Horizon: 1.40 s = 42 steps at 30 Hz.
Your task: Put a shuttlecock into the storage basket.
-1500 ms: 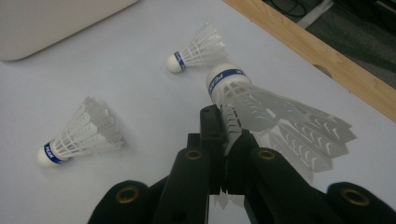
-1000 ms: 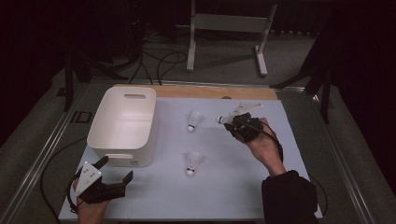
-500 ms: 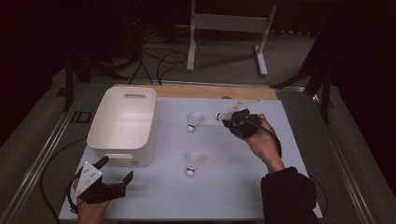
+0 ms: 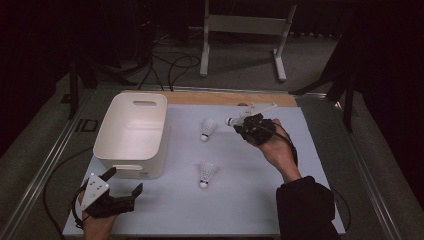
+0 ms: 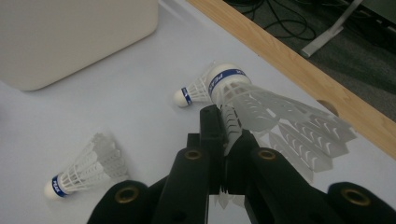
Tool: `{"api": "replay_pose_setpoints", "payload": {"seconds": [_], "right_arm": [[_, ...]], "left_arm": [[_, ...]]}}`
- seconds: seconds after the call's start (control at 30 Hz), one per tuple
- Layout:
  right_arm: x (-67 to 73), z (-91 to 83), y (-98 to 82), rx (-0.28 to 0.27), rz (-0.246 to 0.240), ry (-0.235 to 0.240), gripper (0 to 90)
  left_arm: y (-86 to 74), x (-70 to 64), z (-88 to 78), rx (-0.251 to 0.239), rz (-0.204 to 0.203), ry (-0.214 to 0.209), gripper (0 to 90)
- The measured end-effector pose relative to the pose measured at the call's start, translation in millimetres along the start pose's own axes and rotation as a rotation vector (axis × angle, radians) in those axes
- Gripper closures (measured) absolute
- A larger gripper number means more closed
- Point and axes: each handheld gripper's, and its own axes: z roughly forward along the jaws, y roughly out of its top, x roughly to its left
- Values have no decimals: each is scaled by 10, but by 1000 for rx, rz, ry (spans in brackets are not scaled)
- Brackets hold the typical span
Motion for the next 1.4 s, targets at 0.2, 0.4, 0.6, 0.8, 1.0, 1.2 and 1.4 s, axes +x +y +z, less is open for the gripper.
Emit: {"api": "replay_pose_setpoints", "payload": {"seconds": [0.2,0.4,0.6,0.8,1.0,1.2,1.4], "right_arm": [[15,22,56,-5,-5,1,890],[28,42,118,-13,-12,6,890],[37,59,176,-17,-14,7,890],[44,80,213,-23,-14,8,890],[44,94,251,-27,-11,12,890],[44,115,284,-32,-16,16,890],[47,137,325,-40,-14,17,890]], "left_arm": [[-1,1,1,1,1,0,1],[-1,1,1,0,0,0,1],[-1,1,2,1,2,0,1],[-1,1,2,2,2,0,1],[-1,3,1,0,1,0,1],[-1,3,1,0,1,0,0],[0,3,2,2,3,0,1]]}}
